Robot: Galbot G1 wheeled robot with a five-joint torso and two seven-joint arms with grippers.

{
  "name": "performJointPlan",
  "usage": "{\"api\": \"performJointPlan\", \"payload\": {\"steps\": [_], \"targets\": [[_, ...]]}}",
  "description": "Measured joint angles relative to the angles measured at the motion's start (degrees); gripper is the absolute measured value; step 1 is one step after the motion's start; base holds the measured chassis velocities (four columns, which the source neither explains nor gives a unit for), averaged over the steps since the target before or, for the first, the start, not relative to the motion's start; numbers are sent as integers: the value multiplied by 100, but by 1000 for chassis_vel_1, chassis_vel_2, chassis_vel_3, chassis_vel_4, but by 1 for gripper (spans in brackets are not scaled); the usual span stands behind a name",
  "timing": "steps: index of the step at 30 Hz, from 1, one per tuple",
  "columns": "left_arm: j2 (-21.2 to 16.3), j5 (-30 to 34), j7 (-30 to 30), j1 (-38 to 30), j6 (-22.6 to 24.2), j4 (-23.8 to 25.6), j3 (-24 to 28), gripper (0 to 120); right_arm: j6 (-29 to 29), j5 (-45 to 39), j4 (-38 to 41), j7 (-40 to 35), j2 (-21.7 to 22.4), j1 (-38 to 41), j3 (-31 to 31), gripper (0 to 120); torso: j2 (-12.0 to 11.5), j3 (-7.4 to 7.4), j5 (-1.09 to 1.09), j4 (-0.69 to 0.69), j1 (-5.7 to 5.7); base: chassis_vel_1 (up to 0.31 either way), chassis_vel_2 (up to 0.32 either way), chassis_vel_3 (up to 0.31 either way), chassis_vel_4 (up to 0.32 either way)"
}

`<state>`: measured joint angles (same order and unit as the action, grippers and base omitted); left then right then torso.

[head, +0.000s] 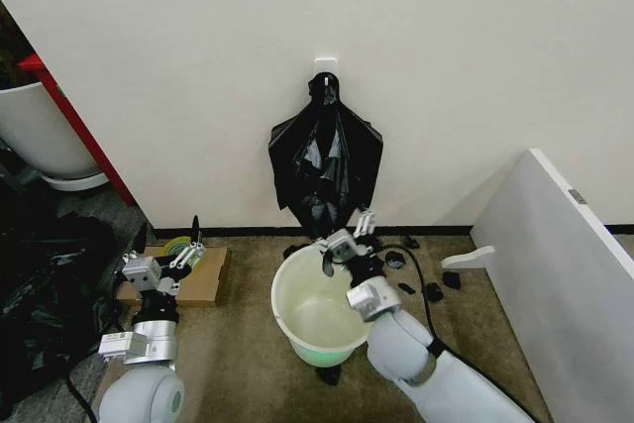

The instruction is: Place the garbage bag over the trash bin.

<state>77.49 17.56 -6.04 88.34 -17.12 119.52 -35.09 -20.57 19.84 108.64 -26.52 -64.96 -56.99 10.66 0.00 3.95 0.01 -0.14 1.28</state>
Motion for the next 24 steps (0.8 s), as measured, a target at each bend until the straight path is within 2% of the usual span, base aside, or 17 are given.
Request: {"api": "performJointPlan", "payload": {"steps": [5,8,11,15,18,19,24], "targets": [[-9,3,-3,-5,-6,-8,-5,100,-142,302,-61,-51,7,-49,-86,95,0,0,1,0,0,0,0,0,0],[-8,2,-4,2,-10,-4,5,100,-68,417,-65,-54,-4,-97,-233,83,0,0,0,0,0,0,0,0,0],[-6,1,-4,1,-11,4,9,100,26,491,-62,-54,1,-141,-316,76,0,0,0,0,0,0,0,0,0],[-7,-8,-5,2,-12,33,17,100,246,686,0,-52,24,-258,-472,57,0,-1,0,0,0,0,0,0,0],[-6,-21,-5,8,-12,52,27,100,372,775,48,-65,26,-320,-560,48,0,-1,0,0,0,0,0,0,0],[-6,-21,-5,8,-12,52,27,100,372,775,48,-65,26,-320,-560,48,0,-1,0,0,0,0,0,0,0],[1,-46,-5,53,-19,87,38,100,624,829,131,-98,20,-425,-723,25,0,-1,0,0,0,0,0,0,0]]}}
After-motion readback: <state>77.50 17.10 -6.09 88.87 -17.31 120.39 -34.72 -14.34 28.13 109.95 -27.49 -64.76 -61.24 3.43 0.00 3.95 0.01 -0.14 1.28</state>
